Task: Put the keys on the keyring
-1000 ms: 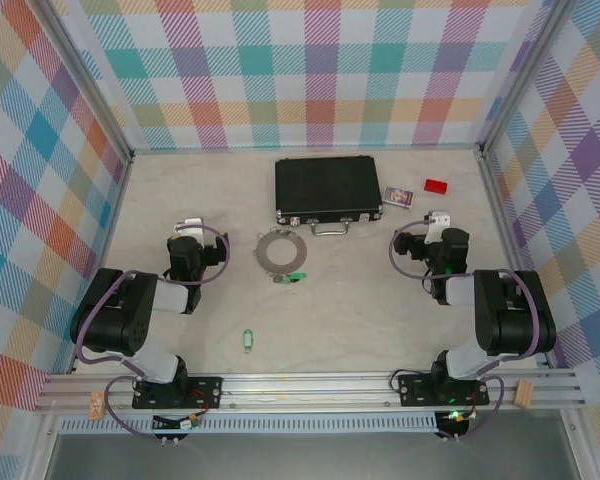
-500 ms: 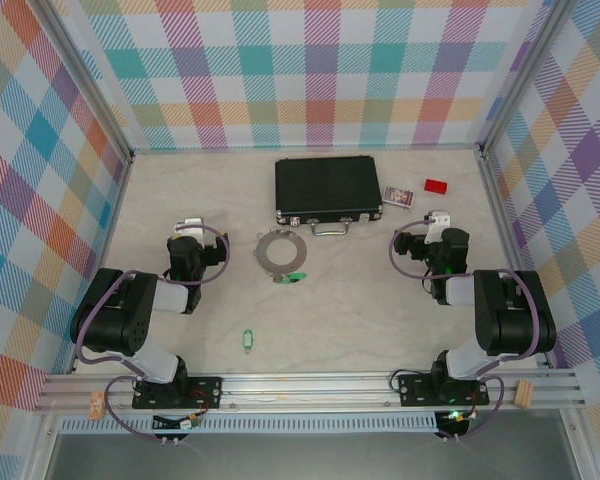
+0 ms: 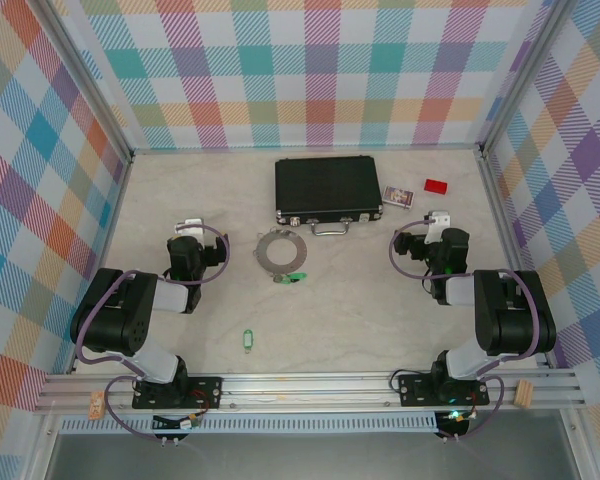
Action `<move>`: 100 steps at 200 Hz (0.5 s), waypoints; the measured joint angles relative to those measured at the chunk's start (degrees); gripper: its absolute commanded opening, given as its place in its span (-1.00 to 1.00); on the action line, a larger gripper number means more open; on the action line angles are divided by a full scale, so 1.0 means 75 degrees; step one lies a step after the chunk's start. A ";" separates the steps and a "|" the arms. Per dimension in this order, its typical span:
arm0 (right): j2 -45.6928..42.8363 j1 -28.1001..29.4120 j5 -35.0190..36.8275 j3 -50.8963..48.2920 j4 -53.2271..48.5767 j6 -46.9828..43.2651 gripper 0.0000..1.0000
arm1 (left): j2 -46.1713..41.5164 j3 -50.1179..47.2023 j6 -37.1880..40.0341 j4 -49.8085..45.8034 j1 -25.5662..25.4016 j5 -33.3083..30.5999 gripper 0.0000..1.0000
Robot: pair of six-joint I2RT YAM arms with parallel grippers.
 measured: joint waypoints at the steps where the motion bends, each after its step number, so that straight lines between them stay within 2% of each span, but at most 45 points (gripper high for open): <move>1: 0.0000 0.0000 0.0000 -0.0003 0.0000 0.0000 0.98 | 0.0000 0.0000 0.0000 0.0000 0.0000 0.0000 0.99; 26: -0.0029 0.0000 0.0009 -0.0003 -0.0035 0.0003 0.98 | -0.0035 0.0000 -0.0041 -0.0044 0.0000 -0.0175 0.99; 48: -0.0650 0.0000 0.0163 0.0000 -0.0662 0.0073 0.98 | -0.0501 0.0128 -0.0160 -0.0790 0.0015 -0.0475 0.99; 66: -0.1606 0.0003 0.0449 0.0096 -0.1413 0.0286 0.98 | -0.1195 0.0676 -0.0460 -0.2069 0.0015 -0.0927 1.00; 86: -0.2667 0.0006 0.0831 0.0315 -0.2159 0.0807 0.98 | -0.1935 0.1950 -0.1600 -0.4065 0.0029 -0.1801 0.99; 100: -0.3372 0.0006 0.1003 0.0399 -0.2608 0.1311 0.98 | -0.2343 0.2646 -0.2401 -0.5004 0.0047 -0.2142 1.00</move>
